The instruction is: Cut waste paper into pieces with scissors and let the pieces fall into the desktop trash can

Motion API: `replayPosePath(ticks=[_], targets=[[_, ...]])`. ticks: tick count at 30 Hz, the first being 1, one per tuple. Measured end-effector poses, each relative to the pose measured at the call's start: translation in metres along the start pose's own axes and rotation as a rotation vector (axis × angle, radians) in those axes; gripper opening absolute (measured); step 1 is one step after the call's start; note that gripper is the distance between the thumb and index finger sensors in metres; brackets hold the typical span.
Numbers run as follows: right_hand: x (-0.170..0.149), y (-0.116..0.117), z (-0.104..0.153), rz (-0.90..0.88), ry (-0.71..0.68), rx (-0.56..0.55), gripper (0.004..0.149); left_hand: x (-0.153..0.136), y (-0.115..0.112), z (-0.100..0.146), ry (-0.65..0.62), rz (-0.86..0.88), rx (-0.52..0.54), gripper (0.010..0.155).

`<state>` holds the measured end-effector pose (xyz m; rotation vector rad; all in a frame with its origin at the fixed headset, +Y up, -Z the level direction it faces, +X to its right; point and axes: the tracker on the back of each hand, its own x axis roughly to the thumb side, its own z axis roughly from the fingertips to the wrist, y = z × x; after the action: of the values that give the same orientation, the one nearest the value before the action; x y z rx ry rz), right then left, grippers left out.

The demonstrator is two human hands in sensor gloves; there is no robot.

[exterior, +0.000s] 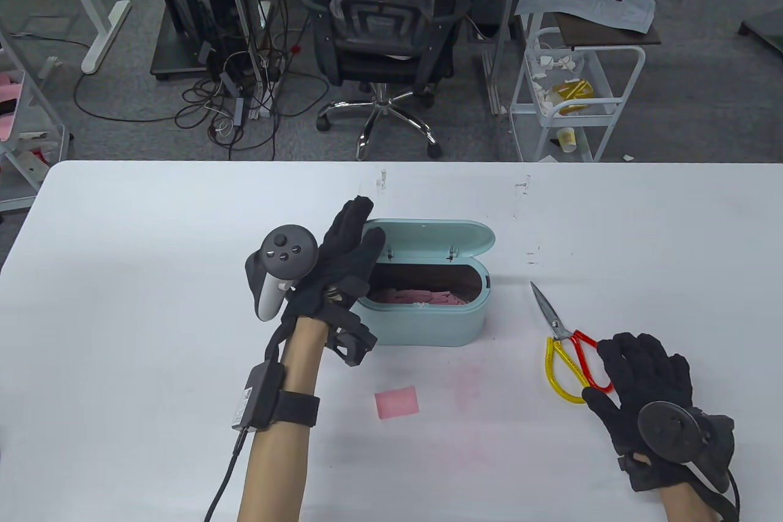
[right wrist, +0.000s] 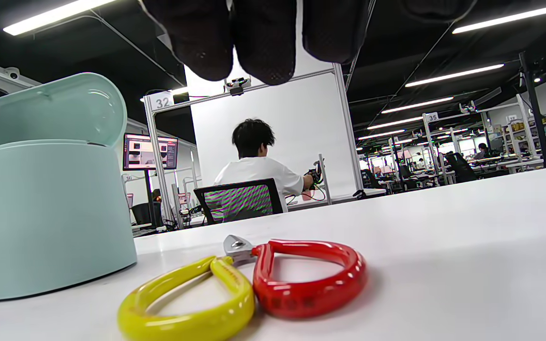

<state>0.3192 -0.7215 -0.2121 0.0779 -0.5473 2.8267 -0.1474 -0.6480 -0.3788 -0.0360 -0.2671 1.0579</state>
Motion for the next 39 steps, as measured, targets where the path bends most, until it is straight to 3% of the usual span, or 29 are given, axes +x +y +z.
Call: replayPosePath(ticks=[8, 14, 18, 25, 39], targets=[[0.0, 0.0, 0.0, -0.007, -0.001, -0.007, 0.083, 0.003, 0.007, 0.036, -0.098, -0.2, 0.043, 0.089], [0.0, 0.001, 0.0, -0.015, -0.001, -0.009, 0.084, 0.003, 0.008, 0.088, -0.066, -0.69, 0.127, 0.084], [0.0, 0.001, 0.0, -0.005, -0.002, -0.01, 0.084, -0.005, 0.005, 0.119, 0.01, -0.917, 0.108, 0.083], [0.001, 0.001, 0.001, 0.0, -0.005, -0.008, 0.084, -0.041, -0.007, 0.153, 0.006, -0.892, 0.181, 0.084], [0.008, 0.012, -0.005, 0.081, 0.018, 0.038, 0.088, -0.074, -0.007, 0.156, 0.106, -0.839, 0.096, 0.084]])
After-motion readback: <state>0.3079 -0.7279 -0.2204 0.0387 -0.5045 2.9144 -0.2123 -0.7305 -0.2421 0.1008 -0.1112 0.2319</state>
